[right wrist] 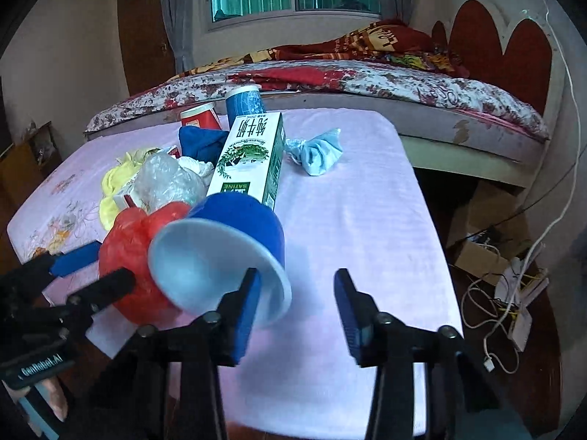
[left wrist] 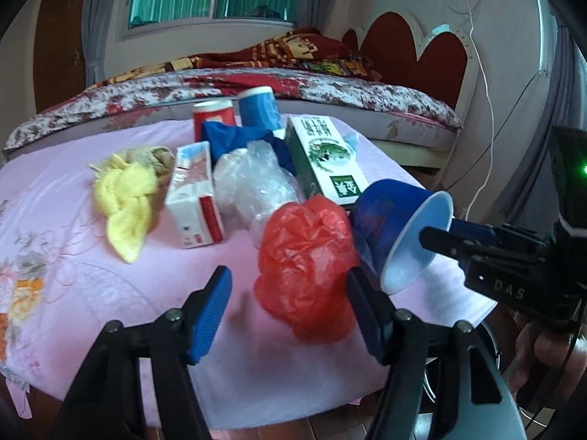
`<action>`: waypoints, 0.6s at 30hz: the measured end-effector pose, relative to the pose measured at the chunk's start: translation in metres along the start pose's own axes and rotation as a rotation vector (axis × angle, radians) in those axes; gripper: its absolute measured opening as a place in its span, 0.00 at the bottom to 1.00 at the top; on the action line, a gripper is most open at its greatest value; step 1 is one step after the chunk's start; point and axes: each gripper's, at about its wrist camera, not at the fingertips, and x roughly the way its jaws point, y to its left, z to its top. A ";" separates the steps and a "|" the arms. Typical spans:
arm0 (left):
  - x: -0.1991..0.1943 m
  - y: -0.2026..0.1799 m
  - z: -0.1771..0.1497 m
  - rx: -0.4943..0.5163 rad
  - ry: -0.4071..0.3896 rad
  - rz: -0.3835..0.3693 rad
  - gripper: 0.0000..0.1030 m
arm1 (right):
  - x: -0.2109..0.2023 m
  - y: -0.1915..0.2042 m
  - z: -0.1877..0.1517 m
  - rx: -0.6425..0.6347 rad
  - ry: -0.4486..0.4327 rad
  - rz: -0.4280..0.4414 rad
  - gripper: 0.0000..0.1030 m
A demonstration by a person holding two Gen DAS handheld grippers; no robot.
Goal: Collect trash
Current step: 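Grasp the red plastic bag with the left tool while the right tool grasps the blue-white paper cup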
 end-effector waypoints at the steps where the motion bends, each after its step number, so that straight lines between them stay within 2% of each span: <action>1: 0.001 -0.001 0.000 0.002 0.002 -0.006 0.64 | 0.002 0.000 0.002 0.002 -0.001 0.010 0.34; 3: 0.004 -0.002 0.000 0.000 0.005 -0.019 0.61 | 0.006 -0.002 0.004 0.004 -0.001 0.029 0.28; 4: 0.005 -0.003 0.000 -0.002 0.006 -0.027 0.61 | 0.007 -0.003 0.005 0.008 -0.001 0.041 0.16; 6: 0.009 -0.004 0.001 -0.005 0.013 -0.038 0.54 | 0.008 -0.004 0.006 0.016 0.001 0.058 0.05; 7: 0.010 -0.004 0.001 -0.006 0.019 -0.050 0.51 | 0.007 -0.004 0.006 0.022 0.001 0.066 0.04; 9: 0.013 -0.006 0.002 0.000 0.030 -0.069 0.30 | 0.004 -0.003 0.006 0.027 -0.004 0.070 0.04; 11: 0.010 -0.008 0.002 0.010 0.021 -0.064 0.24 | 0.000 -0.002 0.005 0.022 -0.012 0.066 0.04; 18: -0.019 -0.015 0.005 0.053 -0.046 -0.049 0.20 | -0.022 -0.015 -0.003 0.044 -0.035 0.033 0.04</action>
